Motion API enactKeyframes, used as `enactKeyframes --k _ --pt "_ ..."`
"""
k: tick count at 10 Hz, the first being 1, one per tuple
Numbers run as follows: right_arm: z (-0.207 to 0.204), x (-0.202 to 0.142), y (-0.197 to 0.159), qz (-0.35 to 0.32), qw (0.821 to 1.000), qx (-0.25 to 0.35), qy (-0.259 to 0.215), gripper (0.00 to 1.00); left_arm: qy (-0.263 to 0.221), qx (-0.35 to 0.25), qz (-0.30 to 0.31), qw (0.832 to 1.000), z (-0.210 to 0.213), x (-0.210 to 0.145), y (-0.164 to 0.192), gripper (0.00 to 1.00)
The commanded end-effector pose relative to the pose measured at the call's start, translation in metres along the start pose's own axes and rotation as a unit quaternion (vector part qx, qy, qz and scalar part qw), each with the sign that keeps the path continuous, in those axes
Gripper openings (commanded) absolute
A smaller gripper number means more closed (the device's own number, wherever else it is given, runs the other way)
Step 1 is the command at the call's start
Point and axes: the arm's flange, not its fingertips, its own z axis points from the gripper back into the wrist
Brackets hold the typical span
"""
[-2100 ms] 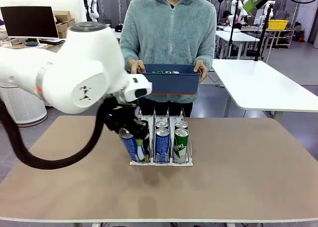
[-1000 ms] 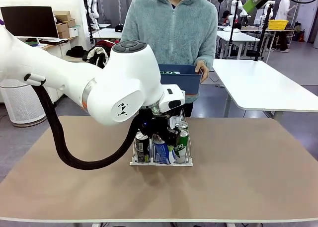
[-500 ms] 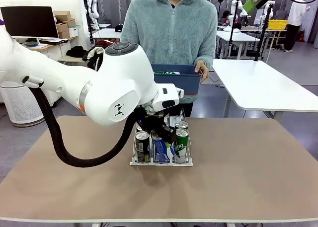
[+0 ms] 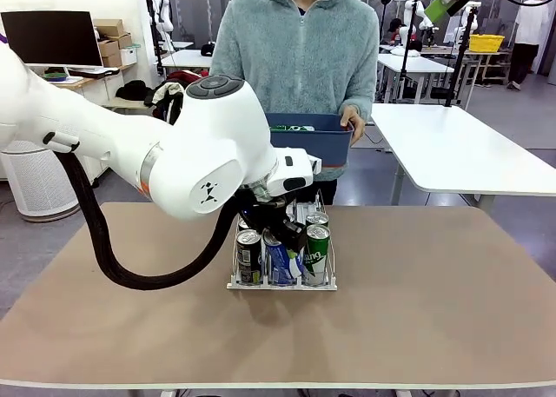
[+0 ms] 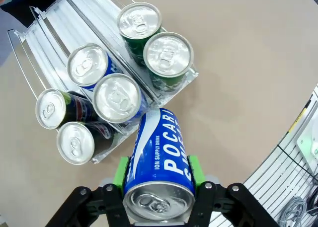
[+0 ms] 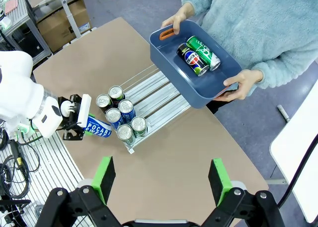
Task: Fill the beverage cans into the dispenser.
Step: Place the picked Ionic drink in the line of the Automatic Can Dispenser with the same cans.
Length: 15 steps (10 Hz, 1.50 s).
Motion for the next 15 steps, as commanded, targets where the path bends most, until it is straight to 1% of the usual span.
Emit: enactKeyframes --k 1,2,4,6,10,11,15 --pt "0.0 -0.002 -0.001 0.003 1.0 0.003 -0.001 1.0 0.002 0.006 -0.01 1.0 -0.003 0.016 0.015 0.57" --pt "0.0 -0.002 -0.001 0.003 1.0 0.003 -0.001 1.0 0.009 0.005 -0.009 1.0 -0.008 0.02 0.018 0.57" --pt "0.0 -0.002 -0.001 0.003 1.0 0.003 -0.001 1.0 0.004 0.001 -0.01 1.0 -0.015 0.03 0.028 0.57" --pt "0.0 -0.002 -0.001 0.003 1.0 0.003 -0.001 1.0 0.01 0.005 -0.003 1.0 -0.022 0.035 0.04 0.57" --pt "0.0 -0.002 -0.001 0.003 1.0 0.003 -0.001 1.0 0.036 0.014 0.008 0.999 -0.025 0.036 0.065 0.57" --pt "0.0 -0.002 -0.001 0.003 1.0 0.003 -0.001 1.0 0.039 0.025 0.018 0.999 -0.026 0.036 0.07 0.57" --pt "0.0 -0.002 -0.001 0.003 1.0 0.003 -0.001 1.0 0.039 0.017 0.027 0.999 -0.038 0.044 0.081 0.57"
